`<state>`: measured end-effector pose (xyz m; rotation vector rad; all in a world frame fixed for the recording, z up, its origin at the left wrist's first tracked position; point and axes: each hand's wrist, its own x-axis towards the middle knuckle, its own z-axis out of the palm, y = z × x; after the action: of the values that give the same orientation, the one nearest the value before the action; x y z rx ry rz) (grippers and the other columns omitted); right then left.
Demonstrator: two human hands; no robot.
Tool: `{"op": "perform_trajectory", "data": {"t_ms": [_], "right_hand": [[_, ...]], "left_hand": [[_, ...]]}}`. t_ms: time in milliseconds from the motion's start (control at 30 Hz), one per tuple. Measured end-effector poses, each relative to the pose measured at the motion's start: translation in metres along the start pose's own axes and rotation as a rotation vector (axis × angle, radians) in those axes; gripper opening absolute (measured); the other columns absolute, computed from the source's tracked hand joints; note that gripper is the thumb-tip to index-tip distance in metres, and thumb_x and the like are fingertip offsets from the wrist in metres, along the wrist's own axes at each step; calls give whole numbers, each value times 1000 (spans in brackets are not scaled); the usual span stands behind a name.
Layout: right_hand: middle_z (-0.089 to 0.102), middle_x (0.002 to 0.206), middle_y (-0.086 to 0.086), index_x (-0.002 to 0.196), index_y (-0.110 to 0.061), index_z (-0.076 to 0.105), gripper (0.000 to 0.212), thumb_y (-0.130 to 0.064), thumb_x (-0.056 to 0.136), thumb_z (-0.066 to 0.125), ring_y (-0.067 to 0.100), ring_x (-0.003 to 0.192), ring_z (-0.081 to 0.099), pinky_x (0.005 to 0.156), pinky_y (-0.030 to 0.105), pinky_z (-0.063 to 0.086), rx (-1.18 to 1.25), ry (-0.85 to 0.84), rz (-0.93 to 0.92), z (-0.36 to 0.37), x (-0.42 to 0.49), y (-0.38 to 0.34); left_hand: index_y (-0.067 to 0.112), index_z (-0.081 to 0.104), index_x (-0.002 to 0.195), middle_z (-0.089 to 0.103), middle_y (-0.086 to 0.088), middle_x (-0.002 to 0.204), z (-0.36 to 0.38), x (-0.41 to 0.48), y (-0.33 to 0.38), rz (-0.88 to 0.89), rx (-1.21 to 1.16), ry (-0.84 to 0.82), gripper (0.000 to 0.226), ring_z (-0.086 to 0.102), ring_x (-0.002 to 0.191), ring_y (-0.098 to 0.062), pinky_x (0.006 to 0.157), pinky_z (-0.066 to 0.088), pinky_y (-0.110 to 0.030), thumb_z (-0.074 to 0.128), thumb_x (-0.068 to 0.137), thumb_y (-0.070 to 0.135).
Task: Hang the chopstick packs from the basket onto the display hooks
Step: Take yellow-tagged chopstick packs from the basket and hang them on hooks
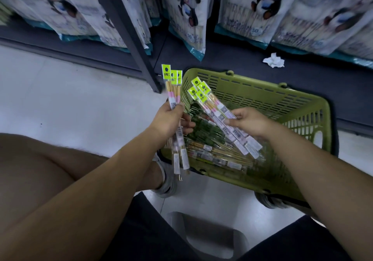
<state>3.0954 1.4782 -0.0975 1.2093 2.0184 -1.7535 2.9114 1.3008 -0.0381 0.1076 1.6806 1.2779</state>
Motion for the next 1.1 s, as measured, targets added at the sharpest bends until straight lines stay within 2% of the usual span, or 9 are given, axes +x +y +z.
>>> {"op": "perform_trajectory", "data": {"t_ms": [100, 200, 333, 467, 667, 733, 833, 933, 1100], "right_hand": [[79, 96, 3, 111, -11, 73, 19, -11, 93, 69, 19, 87, 74, 79, 32, 60, 325, -77, -56, 6, -11, -33], [78, 103, 8, 110, -13, 75, 18, -14, 92, 71, 22, 93, 75, 86, 37, 60, 375, -61, -153, 29, -18, -65], [71, 100, 24, 108, -6, 73, 25, -27, 100, 64, 33, 88, 67, 79, 42, 53, -42, 98, -384, 54, -23, -87], [44, 106, 1, 128, -28, 60, 37, -47, 105, 38, 21, 107, 41, 92, 38, 39, -602, 196, -446, 56, -27, -91], [45, 103, 0, 126, -31, 63, 36, -50, 104, 41, 21, 107, 42, 90, 38, 40, -530, 166, -400, 59, -28, -100], [56, 97, -11, 128, -35, 66, 35, -51, 100, 53, 14, 100, 54, 81, 31, 43, -293, 80, -375, 59, -27, -100], [73, 94, -14, 99, -38, 73, 7, -36, 97, 66, 8, 91, 68, 87, 34, 55, 84, 77, -295, 55, -17, -84], [73, 112, -5, 100, -28, 73, 7, -24, 97, 68, 2, 87, 62, 82, 23, 50, -158, 125, -181, 56, -2, -39], [67, 128, 7, 131, -14, 65, 34, -25, 99, 65, 23, 110, 63, 92, 31, 50, -583, -209, 59, 80, 4, 36]], "left_hand": [[10, 43, 139, 65, -16, 118, 8, 0, -1, -9, -6, -87, 36, 73, 98, -28, 80, 64, -44, 48, 109, 30], [17, 45, 146, 66, -9, 133, 18, -3, -3, 83, -43, -185, 39, 70, 114, -28, 93, 59, -46, 47, 109, 32], [17, 60, 125, 77, -1, 109, 20, -4, -3, 183, -152, -136, 22, 75, 103, -19, 82, 60, -29, 50, 108, 26], [14, 63, 110, 78, -2, 93, 13, -3, 1, 208, -117, -140, 21, 76, 94, -21, 78, 61, -31, 57, 103, 32], [8, 66, 115, 77, -10, 93, 9, -3, 4, 125, -182, -63, 24, 77, 88, -26, 72, 62, -35, 61, 103, 29], [8, 65, 112, 74, -9, 77, 7, -4, 7, 119, -195, -35, 20, 75, 71, -25, 61, 60, -34, 61, 103, 26], [10, 58, 110, 65, -5, 60, -6, -3, 16, 114, -155, 46, 19, 66, 52, -24, 54, 58, -34, 61, 103, 28], [19, 58, 99, 63, -4, 59, -29, 2, 19, 140, -12, 91, 13, 62, 49, -24, 53, 56, -36, 62, 102, 31], [13, 56, 99, 63, -7, 63, -38, 1, 4, 104, 56, 43, 16, 56, 46, -24, 48, 52, -32, 63, 102, 27]]}}
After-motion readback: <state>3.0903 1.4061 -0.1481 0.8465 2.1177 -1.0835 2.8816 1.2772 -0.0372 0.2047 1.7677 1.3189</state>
